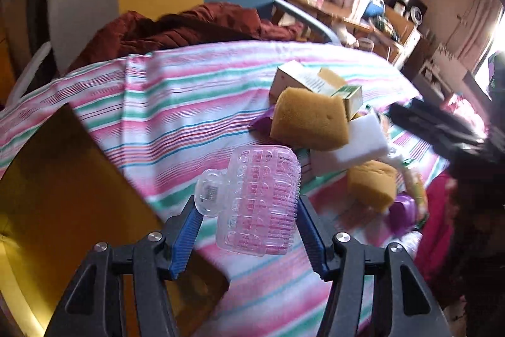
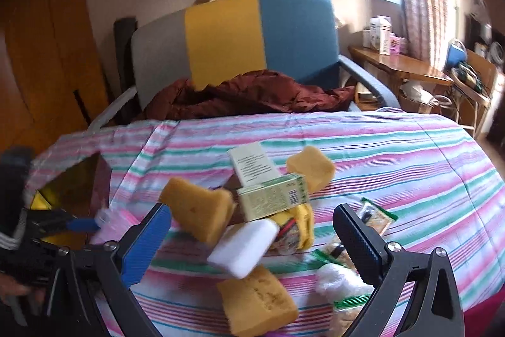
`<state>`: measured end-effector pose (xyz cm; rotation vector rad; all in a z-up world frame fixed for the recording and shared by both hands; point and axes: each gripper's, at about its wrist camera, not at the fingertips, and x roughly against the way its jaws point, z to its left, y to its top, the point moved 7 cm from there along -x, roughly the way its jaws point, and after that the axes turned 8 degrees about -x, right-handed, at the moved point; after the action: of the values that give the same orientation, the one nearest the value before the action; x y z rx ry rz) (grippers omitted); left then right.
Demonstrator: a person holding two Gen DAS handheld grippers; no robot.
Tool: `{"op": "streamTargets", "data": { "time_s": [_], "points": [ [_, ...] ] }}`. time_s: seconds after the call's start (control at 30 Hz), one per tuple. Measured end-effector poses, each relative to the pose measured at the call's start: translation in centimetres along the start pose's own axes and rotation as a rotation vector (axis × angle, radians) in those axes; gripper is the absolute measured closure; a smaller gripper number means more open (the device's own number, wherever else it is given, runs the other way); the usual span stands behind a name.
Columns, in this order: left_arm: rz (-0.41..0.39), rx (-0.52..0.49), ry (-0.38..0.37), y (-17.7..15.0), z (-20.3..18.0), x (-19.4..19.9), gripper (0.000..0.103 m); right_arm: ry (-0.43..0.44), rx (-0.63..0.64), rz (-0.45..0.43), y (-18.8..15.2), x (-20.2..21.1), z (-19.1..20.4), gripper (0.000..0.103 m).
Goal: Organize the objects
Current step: 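Grasp the pink hair roller with left tool while right tool grasps a yellow sponge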
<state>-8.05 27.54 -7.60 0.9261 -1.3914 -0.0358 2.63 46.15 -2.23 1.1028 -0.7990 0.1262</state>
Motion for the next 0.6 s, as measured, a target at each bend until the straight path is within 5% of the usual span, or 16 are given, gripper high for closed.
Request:
{"op": "streamTargets", "data": {
  "time_s": [0.23, 0.6],
  "points": [
    [-0.062, 0.106, -0.02, -2.5, 1.9, 4.6, 0.042, 0.028, 0.013, 0.107, -0.9, -2.4, 4.1, 0.0],
    [-0.096, 0.223, -0.02, -6.3, 4.6, 7.6, 0.042, -0.071, -0.09, 0.258, -1.1, -8.4, 6.7, 0.001]
  ]
}}
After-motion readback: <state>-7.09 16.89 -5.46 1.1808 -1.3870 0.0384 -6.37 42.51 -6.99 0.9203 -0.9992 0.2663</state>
